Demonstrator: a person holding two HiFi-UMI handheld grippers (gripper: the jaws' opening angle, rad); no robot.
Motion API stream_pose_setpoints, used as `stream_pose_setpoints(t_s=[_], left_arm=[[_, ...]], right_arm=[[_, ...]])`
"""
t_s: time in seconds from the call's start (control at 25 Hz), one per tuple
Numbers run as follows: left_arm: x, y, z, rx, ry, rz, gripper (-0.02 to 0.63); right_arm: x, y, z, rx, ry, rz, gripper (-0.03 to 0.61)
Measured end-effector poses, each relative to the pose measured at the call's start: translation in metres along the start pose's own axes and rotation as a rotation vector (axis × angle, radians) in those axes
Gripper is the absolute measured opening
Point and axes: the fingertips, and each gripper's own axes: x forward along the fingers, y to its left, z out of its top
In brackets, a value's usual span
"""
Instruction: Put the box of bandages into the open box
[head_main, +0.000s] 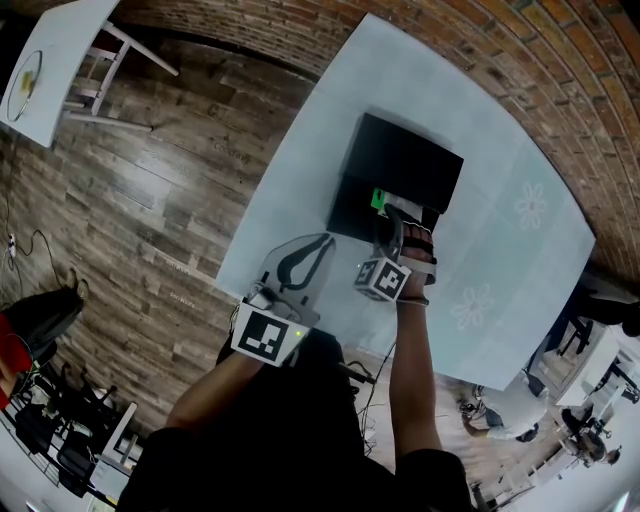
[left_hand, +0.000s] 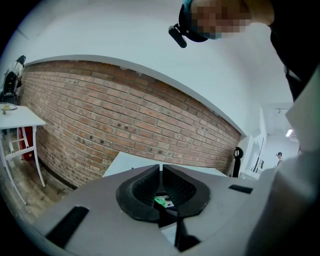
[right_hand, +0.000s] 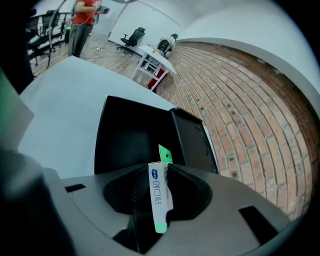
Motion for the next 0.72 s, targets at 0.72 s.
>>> stream_pose_setpoints(t_s=[0.72], left_arm=[[-0.017,-0.005,-0.003,-0.006,-0.002,-0.009,0.047]], right_arm=[[-0.008,-0.002,0.002,0.287,-0.009,0.172,0.156]])
